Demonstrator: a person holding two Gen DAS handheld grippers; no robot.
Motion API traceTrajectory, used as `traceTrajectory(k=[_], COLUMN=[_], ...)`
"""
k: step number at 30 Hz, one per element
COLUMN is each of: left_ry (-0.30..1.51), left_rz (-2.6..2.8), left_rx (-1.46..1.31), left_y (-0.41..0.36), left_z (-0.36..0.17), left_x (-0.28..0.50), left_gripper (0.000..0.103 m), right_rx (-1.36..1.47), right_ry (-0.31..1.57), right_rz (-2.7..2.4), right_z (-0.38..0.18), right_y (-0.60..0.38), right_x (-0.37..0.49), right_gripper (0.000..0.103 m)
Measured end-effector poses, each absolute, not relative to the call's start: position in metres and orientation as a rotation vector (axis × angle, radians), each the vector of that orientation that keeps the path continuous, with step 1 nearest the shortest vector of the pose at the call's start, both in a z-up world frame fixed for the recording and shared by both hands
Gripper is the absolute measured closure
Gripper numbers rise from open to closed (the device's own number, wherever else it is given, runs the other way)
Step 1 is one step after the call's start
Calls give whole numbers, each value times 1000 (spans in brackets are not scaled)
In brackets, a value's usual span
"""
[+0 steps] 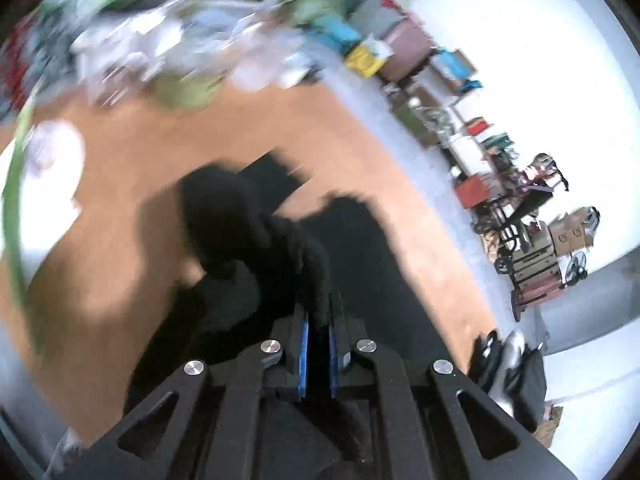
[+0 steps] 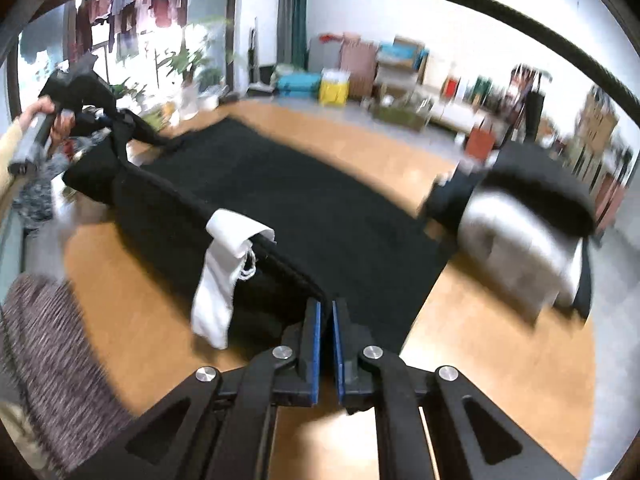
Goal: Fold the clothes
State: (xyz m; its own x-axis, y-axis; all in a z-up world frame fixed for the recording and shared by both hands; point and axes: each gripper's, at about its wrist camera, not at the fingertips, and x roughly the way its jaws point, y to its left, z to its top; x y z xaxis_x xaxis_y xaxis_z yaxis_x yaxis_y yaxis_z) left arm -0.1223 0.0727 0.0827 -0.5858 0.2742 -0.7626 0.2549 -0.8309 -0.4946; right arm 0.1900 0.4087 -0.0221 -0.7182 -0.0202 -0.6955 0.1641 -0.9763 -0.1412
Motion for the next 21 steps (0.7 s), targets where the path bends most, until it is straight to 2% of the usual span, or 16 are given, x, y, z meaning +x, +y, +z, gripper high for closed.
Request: traceTrajectory(k=[4, 6, 11, 16, 17, 19, 21], left_ry=[-716, -688, -531, -564, -507, -386, -354], left_rz=[2715, 2695, 2694, 2675, 2680, 2671, 2609], left_rx=[-1367, -1403, -1464, -1474, -1529, -1648, -1748], left_y=[118, 133, 185, 180, 182, 187, 185], left_z=[134, 145, 102, 75, 63, 41, 22], left_x=[-161, -169, -249, -257, -261, -267, -271], left_gripper=[96, 96, 96, 97, 97, 96, 96], right_rx=[1138, 1216, 1391, 1450, 1467, 1521, 1507], right_ry=[312, 346, 293, 145, 128, 146, 245], right_rz=[-2884, -2895, -2894, -2946, -2941, -2908, -2929], right_z=[-13, -23, -53, -64, -68, -81, -92], right_y=[427, 437, 463, 491, 493, 489, 480], right_x=[112, 78, 21, 1, -1, -8, -8], right_gripper=[97, 97, 97, 97, 97, 99, 95])
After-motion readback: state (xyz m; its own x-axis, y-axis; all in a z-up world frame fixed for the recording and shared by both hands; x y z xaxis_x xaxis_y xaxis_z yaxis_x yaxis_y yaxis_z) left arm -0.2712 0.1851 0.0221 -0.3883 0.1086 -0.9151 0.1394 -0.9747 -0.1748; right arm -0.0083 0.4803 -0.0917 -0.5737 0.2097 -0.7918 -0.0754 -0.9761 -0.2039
